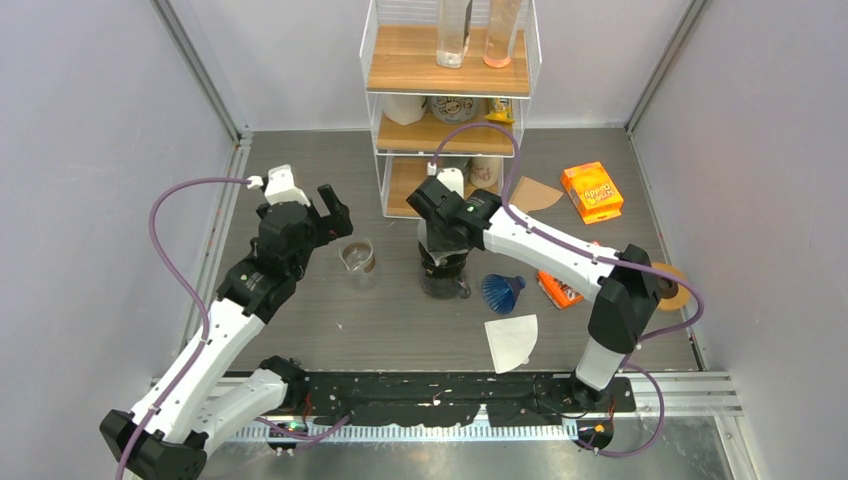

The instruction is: Place the coffee filter in the dripper

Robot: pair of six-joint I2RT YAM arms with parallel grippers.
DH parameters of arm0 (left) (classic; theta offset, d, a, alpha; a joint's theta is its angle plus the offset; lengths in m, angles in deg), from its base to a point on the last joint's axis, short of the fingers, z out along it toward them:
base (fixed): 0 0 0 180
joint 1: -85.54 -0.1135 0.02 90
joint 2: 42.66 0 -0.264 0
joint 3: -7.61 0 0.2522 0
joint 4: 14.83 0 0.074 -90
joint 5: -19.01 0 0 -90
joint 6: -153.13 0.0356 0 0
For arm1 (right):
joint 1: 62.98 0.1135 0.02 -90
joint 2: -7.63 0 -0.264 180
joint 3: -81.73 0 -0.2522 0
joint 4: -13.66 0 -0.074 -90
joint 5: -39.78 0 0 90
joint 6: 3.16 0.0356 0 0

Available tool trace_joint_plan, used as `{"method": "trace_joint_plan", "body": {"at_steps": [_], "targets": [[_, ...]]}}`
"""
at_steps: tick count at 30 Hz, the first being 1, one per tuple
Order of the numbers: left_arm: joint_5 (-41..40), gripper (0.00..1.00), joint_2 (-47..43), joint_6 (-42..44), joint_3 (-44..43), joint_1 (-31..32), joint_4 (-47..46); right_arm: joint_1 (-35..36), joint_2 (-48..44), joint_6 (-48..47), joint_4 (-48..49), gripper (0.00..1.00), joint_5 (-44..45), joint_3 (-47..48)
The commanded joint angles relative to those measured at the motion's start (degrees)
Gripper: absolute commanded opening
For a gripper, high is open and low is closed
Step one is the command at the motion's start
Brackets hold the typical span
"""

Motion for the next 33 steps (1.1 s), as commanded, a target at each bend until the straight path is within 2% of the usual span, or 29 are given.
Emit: {"method": "trace_joint_plan", "body": {"at_steps": [1,26,33], "targets": [[-2.2,0.99,0.2,0.1,-0.9,-0.4,-1.7,-0.4,0.4,-2.0,1.3,0.35,-1.0,1.6],[-2.7,0.99,0.5,0.1,-0.8,-0.4,-1.7,-1.3,2.1,-3.8,3.4,0.35,-4.6,-0.1],[-2.5,0.99,0.5,0.1,-0.8,-0.4,-1.9,-1.4,1.1,-3.4,3.4,0.43,-5.4,-1.0]]}}
